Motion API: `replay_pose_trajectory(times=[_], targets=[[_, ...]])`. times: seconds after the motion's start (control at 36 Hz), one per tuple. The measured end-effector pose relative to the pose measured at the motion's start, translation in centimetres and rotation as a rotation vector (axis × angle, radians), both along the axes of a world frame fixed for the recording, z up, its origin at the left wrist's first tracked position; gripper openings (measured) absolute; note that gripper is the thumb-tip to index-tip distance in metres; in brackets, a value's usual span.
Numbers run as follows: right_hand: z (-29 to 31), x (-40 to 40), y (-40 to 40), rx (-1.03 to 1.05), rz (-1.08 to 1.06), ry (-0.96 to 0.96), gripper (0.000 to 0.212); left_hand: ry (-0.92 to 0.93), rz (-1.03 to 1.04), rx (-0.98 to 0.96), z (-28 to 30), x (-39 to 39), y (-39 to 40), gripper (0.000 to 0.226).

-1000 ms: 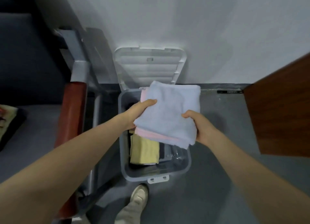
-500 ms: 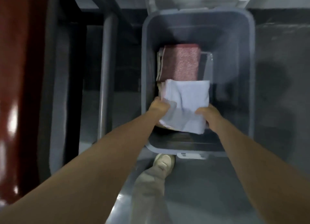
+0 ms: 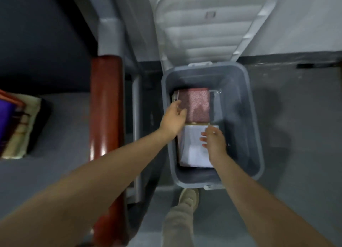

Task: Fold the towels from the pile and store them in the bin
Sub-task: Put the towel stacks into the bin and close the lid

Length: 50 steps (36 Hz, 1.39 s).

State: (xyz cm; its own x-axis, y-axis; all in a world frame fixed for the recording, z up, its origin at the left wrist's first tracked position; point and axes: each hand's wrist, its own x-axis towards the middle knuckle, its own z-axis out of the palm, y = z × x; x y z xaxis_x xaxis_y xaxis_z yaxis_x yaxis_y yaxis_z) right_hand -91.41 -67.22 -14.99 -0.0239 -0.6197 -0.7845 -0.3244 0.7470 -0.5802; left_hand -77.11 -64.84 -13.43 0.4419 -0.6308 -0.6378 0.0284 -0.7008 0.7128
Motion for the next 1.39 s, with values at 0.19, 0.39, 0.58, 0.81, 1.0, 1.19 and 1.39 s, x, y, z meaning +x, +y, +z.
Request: replay_pose_trajectory(times=[0.19, 0.39, 0.58, 0.81, 1.0, 1.19, 1.39], targets=[[12.3, 8.6, 2.4, -0.204, -0.210, -0.037, 0.014, -0.085, -0.144, -0.285, 12.6, 7.6, 0.5, 0.039], [19.2, 18.6, 7.6, -0.442, 0.077, 0.098, 0.018, -0.214, -0.291, -0.226, 19.3, 22.2, 8.9, 0.033], [20.1, 30.7, 12.5, -0.602, 0.237, 0.036, 0.021, -0.506, -0.335, 0.055, 18.5, 38.8, 18.8, 0.034], [15.2, 38.7, 21.1, -0.280, 0.363, -0.036, 0.013, -0.599, -0.339, 0.406, 14.1, 46.7, 26.7, 0.058], [11.9, 42.0, 24.7, 0.083, 0.388, -0.057, 0.051, -0.494, -0.192, 0.507, 10.6, 48.6, 28.0, 0.092], [10.0, 45.1, 26.8, 0.302, 0.397, -0.099, 0.070, -0.142, 0.053, 0.543, 8.7, 49.9, 28.6, 0.112], [8.2, 46.4, 28.6, 0.300, 0.386, -0.080, 0.079, -0.064, -0.076, 0.533, 7.3, 52.7, 30.4, 0.126]])
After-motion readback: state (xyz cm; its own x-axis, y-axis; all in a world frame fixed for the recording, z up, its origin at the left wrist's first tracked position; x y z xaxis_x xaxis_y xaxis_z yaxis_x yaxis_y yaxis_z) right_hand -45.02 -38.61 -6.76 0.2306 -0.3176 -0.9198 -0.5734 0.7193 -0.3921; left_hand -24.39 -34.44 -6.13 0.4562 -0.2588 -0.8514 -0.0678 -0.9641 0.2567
